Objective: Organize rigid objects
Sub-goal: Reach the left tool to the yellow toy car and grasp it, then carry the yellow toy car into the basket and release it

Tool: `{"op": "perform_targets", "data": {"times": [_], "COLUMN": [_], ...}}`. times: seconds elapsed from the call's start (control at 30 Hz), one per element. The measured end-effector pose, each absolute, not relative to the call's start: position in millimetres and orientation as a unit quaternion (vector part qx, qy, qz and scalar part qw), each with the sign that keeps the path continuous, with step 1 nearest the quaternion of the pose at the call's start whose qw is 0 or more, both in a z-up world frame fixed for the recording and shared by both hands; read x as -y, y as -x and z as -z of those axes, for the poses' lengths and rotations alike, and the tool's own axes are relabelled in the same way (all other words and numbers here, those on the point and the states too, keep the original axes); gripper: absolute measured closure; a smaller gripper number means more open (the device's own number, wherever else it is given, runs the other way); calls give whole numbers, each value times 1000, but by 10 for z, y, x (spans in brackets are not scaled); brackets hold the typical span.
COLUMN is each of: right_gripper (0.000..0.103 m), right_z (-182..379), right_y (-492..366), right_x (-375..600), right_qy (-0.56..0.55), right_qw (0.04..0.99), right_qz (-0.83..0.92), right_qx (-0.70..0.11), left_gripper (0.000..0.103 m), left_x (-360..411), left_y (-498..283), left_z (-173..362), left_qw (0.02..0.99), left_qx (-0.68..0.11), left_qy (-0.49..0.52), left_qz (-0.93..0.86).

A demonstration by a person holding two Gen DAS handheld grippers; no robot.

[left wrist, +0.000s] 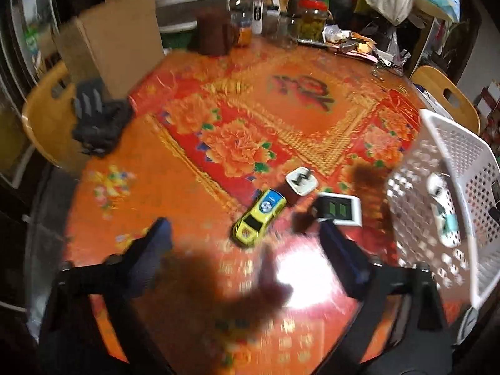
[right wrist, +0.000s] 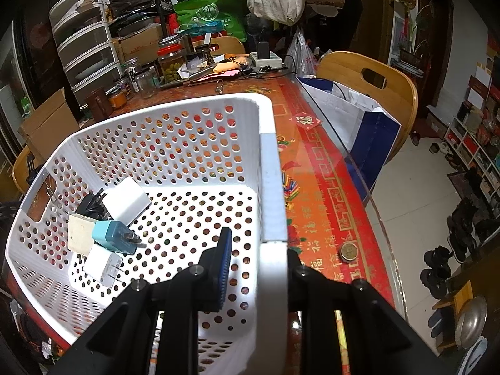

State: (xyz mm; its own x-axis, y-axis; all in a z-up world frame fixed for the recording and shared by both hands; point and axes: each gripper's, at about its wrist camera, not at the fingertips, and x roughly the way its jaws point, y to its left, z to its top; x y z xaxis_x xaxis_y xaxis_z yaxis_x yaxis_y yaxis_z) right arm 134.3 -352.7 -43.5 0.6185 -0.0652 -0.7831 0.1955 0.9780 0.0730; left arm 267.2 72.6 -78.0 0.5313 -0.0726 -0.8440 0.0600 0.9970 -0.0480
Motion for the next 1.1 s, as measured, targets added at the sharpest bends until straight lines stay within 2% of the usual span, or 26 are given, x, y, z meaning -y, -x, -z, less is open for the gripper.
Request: {"op": "perform_targets", "data": {"times": [0.1,0.23,0.33,0.4,0.5,0.7,1.1], "right_gripper": [81,81,81,81,81,81,81], "right_z": [436,435,438,436,435,435,428], "right_y": [-1344,-1340,-1335,-1337,-1336,-1338,-1340], "right_x": [3528,3532,3531,3538,3538,3539,3541], "right_qy": [-75,-77,-75,-76,-76,-76,-75], "right_qw": [896,896,896,896,896,896,896], "right_qz": [73,73,73,72,72,72,69], "right_qx": [-432,-431,-432,-432,-432,-432,-431], "left_gripper": [33,35,42,59,77,79,79], "left_x": [-784,-703,-625,-589,-506,-471,-415], "left_y": [-2873,-2965,-3020,-3041,-2975,-2839,-2446], "left_z": [1047,1290,1393,1417,1352,1158,353], "left_qw": [866,860,862,861,866,882,923], "left_qx": [-499,-507,-504,-503,-495,-465,-381], "left_qy": [11,-4,-5,2,-4,-10,-41], "left_qz": [35,51,61,73,75,71,44]}}
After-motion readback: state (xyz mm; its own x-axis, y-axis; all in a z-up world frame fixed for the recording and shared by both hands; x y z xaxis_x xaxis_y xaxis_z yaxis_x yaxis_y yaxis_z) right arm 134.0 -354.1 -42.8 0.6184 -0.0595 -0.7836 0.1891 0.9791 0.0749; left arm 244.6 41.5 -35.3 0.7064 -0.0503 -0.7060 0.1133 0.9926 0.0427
